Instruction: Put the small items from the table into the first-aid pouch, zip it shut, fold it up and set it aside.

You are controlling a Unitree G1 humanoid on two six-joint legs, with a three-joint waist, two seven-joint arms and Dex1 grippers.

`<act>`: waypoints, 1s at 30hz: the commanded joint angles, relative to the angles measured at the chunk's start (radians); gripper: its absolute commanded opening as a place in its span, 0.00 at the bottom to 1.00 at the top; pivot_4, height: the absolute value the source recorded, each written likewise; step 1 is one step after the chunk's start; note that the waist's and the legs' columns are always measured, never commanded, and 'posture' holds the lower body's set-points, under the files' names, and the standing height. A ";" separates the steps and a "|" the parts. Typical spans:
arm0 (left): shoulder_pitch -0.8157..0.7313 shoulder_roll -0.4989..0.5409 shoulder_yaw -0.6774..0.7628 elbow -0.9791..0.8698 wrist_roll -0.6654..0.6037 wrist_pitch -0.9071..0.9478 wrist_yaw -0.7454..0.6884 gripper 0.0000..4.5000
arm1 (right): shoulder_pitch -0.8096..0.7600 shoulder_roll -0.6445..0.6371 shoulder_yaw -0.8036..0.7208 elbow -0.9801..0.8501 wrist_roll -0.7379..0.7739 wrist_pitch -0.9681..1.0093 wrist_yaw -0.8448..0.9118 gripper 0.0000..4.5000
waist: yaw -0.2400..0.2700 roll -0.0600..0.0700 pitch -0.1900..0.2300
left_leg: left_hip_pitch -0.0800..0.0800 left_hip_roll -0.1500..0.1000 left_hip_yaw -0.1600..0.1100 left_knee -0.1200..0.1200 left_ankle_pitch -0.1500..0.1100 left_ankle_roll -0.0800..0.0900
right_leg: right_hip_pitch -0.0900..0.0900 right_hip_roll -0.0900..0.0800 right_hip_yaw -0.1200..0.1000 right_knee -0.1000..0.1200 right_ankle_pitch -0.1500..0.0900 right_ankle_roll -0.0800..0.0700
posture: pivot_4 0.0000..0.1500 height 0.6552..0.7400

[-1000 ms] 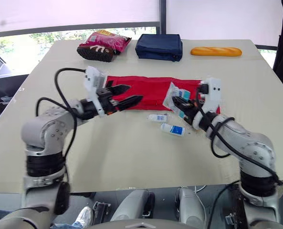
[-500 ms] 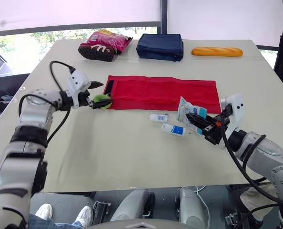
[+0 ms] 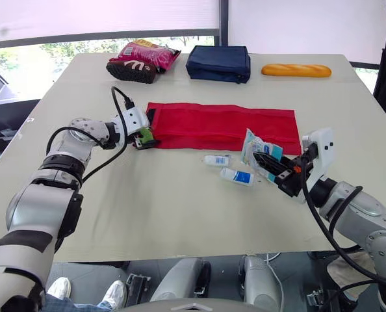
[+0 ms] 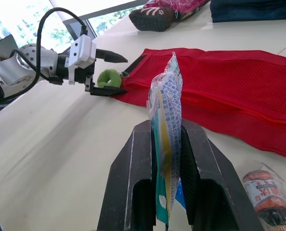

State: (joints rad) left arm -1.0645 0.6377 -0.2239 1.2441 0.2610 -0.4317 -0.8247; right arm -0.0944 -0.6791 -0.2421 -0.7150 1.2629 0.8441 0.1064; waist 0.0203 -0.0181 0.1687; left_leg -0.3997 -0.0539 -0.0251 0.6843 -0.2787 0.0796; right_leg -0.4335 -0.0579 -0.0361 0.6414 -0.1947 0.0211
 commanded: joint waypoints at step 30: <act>0.464 0.036 0.172 -0.761 -0.244 0.288 -0.208 0.00 | -0.017 -0.016 -0.004 -0.030 0.051 -0.027 -0.033 0.03 | 0.012 0.010 -0.009 | 0.001 0.000 0.001 0.001 -0.001 0.002 | 0.001 -0.001 0.002 -0.001 0.000 0.000 | 1.00 0.99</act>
State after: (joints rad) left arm -0.5950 0.6678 -0.0940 0.5370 0.0464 -0.1550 -1.0640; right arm -0.0968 -0.6824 -0.2323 -0.7260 1.3048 0.8385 0.0696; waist 0.0326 -0.0080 0.1592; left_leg -0.3986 -0.0541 -0.0239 0.6854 -0.2800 0.0818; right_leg -0.4325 -0.0593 -0.0345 0.6404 -0.1944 0.0215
